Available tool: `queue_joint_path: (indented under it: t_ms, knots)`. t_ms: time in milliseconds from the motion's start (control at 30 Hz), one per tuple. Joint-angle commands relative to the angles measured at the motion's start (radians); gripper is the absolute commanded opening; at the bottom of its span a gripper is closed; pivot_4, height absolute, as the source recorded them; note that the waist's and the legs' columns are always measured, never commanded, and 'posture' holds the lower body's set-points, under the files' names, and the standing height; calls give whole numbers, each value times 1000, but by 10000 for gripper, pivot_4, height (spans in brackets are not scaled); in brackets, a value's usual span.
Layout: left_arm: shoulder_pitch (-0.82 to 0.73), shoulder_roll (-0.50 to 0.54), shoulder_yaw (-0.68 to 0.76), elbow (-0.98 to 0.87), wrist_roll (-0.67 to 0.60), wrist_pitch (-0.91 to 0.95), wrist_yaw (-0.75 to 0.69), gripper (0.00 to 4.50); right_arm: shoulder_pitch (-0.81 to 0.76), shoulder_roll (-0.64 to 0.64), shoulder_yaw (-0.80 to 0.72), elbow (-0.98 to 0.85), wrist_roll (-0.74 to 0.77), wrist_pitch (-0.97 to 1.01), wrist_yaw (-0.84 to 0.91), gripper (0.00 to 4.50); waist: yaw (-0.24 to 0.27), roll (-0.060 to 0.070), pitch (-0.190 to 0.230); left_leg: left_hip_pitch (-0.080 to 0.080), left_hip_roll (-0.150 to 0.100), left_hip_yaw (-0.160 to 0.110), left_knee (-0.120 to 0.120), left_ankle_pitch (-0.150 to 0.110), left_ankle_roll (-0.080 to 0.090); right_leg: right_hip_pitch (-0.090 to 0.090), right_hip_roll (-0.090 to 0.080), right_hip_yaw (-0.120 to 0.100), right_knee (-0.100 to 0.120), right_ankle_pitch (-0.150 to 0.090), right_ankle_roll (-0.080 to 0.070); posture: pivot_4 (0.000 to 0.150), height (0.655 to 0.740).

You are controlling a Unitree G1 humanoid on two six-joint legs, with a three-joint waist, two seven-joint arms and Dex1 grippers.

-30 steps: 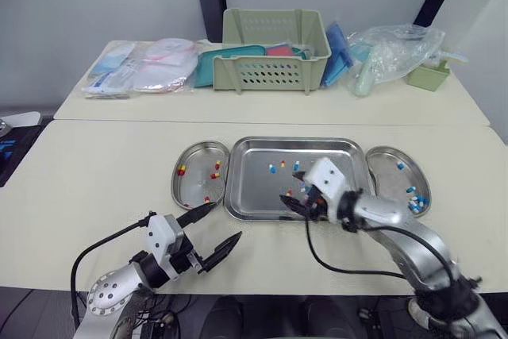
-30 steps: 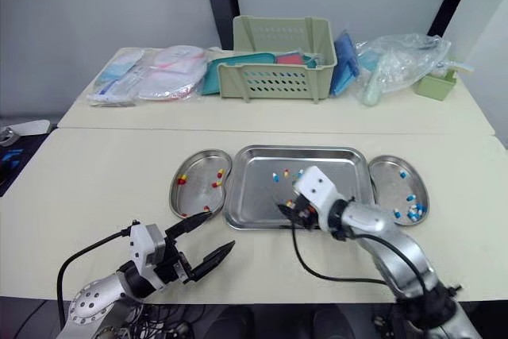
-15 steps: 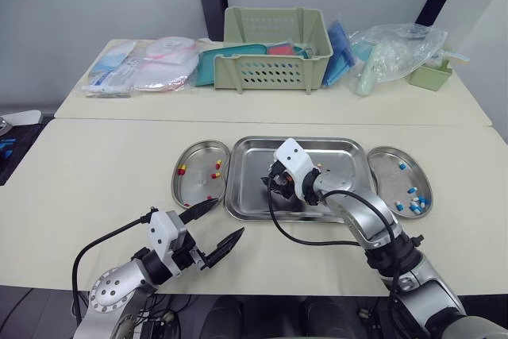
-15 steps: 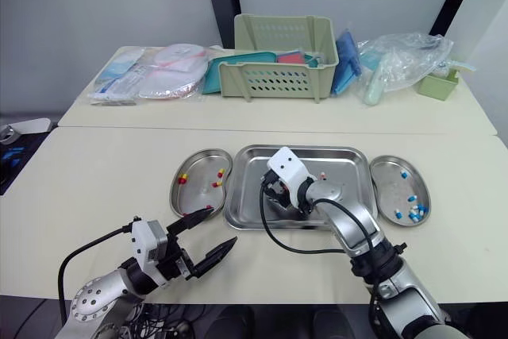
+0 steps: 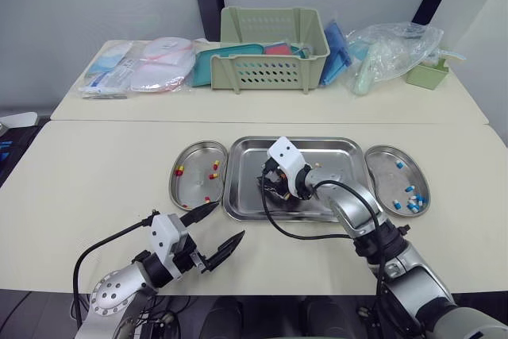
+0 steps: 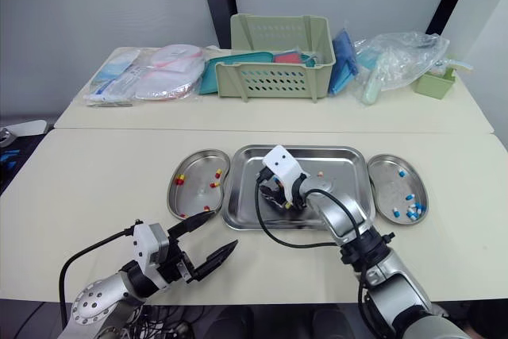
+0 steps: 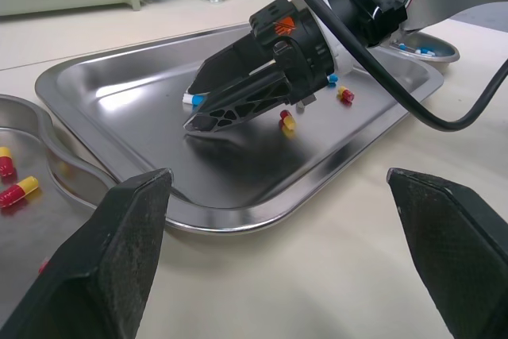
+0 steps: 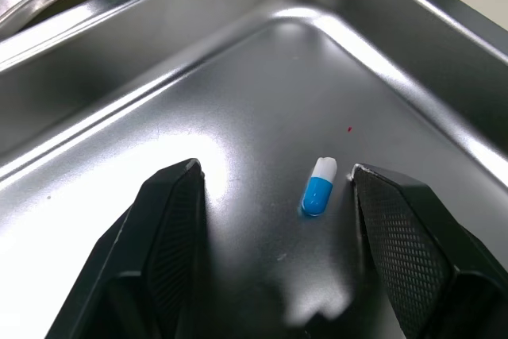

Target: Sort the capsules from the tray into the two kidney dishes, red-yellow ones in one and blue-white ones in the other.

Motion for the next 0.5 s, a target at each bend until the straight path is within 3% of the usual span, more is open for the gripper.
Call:
queue_joint_path:
  t_ms: [33,67,133,467,500]
  knots:
    - [-1,-6,-11,-7,9,-33,1,45000,-22,9,-8,16,-10,-8,9,32145,-1,0,0,0,0,0,0,0,0,0,0,0,0,0,0,1500,7400]
    - [-1,-7,-13,-3,11,-36,1,45000,-25,10,-9,24,-12,-10,9,28847,-1,0,0,0,0,0,0,0,0,0,0,0,0,0,0,1500,7400]
    - [-2,-9,-16,3,13,-43,3,45000,-28,8,-7,34,-16,-15,12,26946,-2,0,0,0,0,0,0,0,0,0,0,0,0,0,0,1500,7400]
    - [-6,-11,-18,30,21,-67,0,45000,-28,-26,48,28,-74,-75,56,1154,-3,0,0,0,0,0,0,0,0,0,0,0,0,0,0,1500,7400]
    - [-6,-11,-18,31,21,-68,-1,45000,-29,-28,53,26,-80,-83,62,349,-3,0,0,0,0,0,0,0,0,0,0,0,0,0,0,1500,7400]
